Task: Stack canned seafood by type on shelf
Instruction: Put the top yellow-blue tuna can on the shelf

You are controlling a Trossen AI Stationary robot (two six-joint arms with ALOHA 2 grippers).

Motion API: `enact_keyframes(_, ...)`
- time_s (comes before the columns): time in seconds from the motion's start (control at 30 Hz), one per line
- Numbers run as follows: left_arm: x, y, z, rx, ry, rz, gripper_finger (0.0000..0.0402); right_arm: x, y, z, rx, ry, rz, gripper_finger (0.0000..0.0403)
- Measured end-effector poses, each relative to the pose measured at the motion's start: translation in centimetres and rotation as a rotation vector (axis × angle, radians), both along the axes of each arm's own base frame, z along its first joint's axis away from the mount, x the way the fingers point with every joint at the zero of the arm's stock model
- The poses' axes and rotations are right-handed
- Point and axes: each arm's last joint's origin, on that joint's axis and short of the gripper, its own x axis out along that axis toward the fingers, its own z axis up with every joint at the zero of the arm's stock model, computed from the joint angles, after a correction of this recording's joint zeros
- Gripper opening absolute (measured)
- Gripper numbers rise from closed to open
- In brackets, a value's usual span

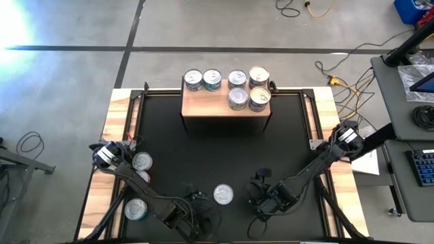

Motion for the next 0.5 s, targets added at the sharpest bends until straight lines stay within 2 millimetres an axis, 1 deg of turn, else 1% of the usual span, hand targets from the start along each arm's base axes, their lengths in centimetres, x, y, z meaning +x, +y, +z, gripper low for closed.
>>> enact_keyframes(0.07, 0.2, 0.1, -1.1, -0.007, -0.002, 0.012, 0.0383, 0.4, -0.1, -0.1, 0.008, -0.007, 0.037, 0.0341)
enact_keyframes(0.2, 0.3, 0.8, -2.6, -0.018, -0.019, 0.049, 0.0384, 1.5, -0.2, 0.0, 0.044, -0.061, 0.098, 0.0339)
enact_keyframes(0.3, 0.2, 1.3, -3.8, -0.007, -0.04, 0.062, 0.0384, 2.5, -0.8, 0.1, 0.065, -0.101, 0.088, 0.034)
enact_keyframes(0.4, 0.2, 1.8, -5.2, -0.029, -0.096, 0.051, 0.0384, 3.1, -1.6, -0.6, 0.057, -0.09, 0.056, 0.034)
enact_keyframes(0.5, 0.0, 2.4, -6.5, -0.059, -0.154, 0.041, 0.0383, 3.7, -1.9, -1.8, 0.043, -0.063, 0.038, 0.0334)
